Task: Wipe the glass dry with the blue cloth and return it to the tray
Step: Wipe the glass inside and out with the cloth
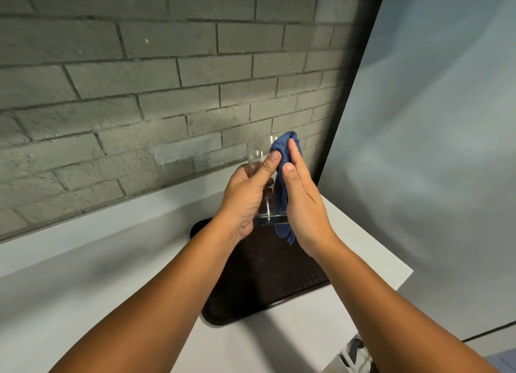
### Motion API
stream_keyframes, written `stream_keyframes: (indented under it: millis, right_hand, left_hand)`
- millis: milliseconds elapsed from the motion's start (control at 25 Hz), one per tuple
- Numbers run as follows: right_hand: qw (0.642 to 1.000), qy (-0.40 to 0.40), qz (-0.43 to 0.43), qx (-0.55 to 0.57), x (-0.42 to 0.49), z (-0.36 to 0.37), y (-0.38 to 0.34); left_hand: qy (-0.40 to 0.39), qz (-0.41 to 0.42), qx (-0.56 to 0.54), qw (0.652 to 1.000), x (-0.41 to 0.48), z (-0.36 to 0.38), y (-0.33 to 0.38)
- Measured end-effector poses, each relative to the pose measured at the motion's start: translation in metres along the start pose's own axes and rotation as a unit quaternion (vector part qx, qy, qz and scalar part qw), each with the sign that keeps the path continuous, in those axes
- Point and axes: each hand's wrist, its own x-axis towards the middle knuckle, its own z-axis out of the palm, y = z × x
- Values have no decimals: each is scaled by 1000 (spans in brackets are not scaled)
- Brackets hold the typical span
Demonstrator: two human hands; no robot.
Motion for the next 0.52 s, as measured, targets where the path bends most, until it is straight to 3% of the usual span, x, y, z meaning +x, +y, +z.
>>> stream_keyframes:
  millis: [80, 240, 360, 520]
  right_hand:
    - [999, -1, 25, 34, 3, -2, -3]
    - [1000, 3, -9, -22, 1, -2, -4]
    - [996, 12, 48, 76, 8, -4, -5]
    - [1000, 1, 8, 26, 2, -2, -3]
  left_hand:
    - [12, 4, 8, 1000, 3, 1, -2]
    - [20, 7, -9, 1000, 3, 5, -2]
    - [20, 10, -5, 1000, 5, 5, -4]
    - [20, 15, -6, 1000, 2, 5, 0]
